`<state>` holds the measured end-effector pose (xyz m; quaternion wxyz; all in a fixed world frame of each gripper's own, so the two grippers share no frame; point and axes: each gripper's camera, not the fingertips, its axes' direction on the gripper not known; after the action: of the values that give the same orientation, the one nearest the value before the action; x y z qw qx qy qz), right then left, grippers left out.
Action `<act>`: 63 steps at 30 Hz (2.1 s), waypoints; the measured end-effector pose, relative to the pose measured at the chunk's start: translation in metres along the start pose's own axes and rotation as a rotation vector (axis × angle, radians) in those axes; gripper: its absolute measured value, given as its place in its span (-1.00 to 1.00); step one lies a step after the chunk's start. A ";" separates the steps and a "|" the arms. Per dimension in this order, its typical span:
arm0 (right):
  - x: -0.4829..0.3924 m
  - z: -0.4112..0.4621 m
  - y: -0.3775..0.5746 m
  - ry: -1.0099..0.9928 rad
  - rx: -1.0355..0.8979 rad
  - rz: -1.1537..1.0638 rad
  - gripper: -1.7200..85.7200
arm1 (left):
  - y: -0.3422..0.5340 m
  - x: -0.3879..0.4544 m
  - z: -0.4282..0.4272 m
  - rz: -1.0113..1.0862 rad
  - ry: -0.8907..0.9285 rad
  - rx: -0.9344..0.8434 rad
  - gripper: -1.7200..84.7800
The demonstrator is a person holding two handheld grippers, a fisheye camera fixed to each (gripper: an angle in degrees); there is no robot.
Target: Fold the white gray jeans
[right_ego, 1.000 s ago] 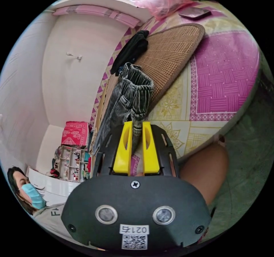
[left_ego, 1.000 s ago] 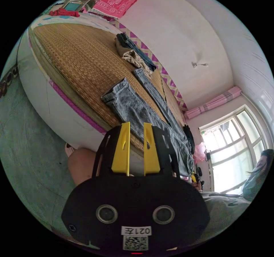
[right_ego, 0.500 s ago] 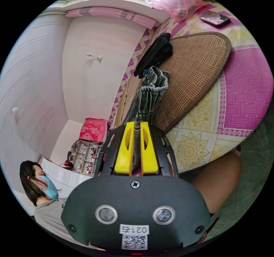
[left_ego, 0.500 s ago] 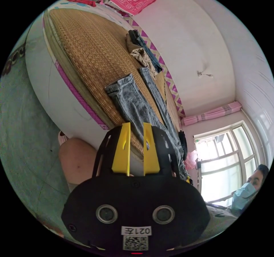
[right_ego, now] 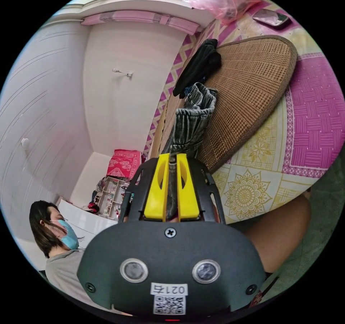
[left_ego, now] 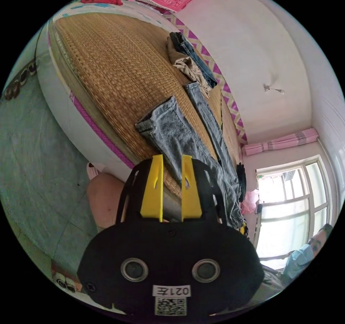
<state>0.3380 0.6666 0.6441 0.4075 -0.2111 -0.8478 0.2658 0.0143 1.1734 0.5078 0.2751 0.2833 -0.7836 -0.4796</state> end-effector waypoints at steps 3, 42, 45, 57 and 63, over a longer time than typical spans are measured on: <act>0.008 0.004 0.001 -0.018 -0.003 0.013 -0.91 | -0.005 0.006 0.000 0.023 0.046 0.012 -0.97; -0.312 0.449 -0.094 0.261 -0.358 -0.723 -0.97 | -0.324 0.337 0.227 0.698 -0.044 -0.080 -0.98; -0.375 0.527 0.023 0.519 -0.402 -1.097 -0.98 | -0.237 0.380 0.250 1.016 -0.112 -0.140 -0.98; -0.410 0.690 0.113 0.745 -0.632 -1.165 -0.98 | -0.205 0.275 0.226 0.740 -0.157 -0.107 -0.98; -0.430 0.721 0.123 0.802 -0.631 -1.199 -0.98 | -0.202 0.184 0.169 0.486 -0.292 -0.001 -0.95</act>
<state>0.0246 0.3129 -0.0609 0.6771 0.0969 -0.6406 -0.3490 -0.1947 1.0669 0.2880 0.2666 0.0150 -0.8595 -0.4358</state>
